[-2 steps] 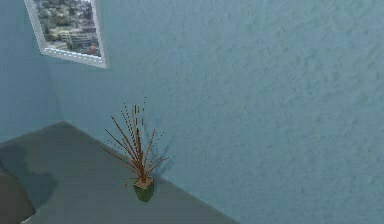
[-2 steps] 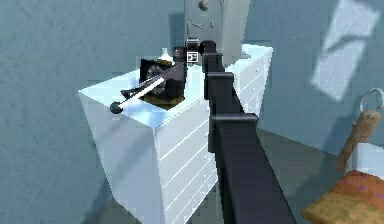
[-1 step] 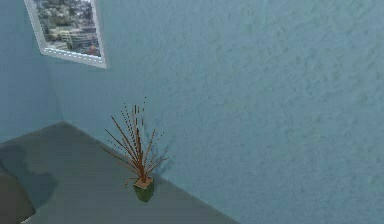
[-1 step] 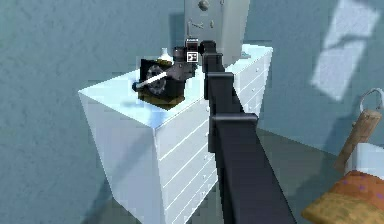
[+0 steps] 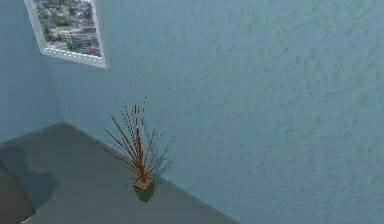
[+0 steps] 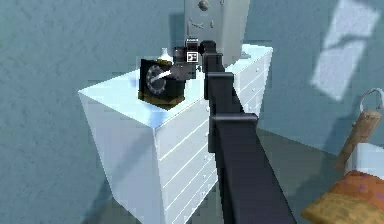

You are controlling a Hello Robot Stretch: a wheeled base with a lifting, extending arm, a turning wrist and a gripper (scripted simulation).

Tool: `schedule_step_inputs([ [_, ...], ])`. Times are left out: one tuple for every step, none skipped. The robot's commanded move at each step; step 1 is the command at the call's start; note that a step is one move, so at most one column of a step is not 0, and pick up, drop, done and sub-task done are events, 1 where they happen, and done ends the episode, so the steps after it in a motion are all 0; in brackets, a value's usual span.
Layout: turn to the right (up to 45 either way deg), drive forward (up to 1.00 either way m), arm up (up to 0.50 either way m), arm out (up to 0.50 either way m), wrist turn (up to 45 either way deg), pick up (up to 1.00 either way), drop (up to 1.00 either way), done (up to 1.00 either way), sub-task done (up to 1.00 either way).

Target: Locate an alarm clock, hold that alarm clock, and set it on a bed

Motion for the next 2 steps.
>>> schedule_step_inputs([
  [0.0, 0.00, 0.00, 0.00, 0.0, 1.00, 0.00, 0.00, 0.00],
  [0.0, 0.00, 0.00, 0.00, -45.0, 0.00, 0.00, 0.00, 0.00],
])
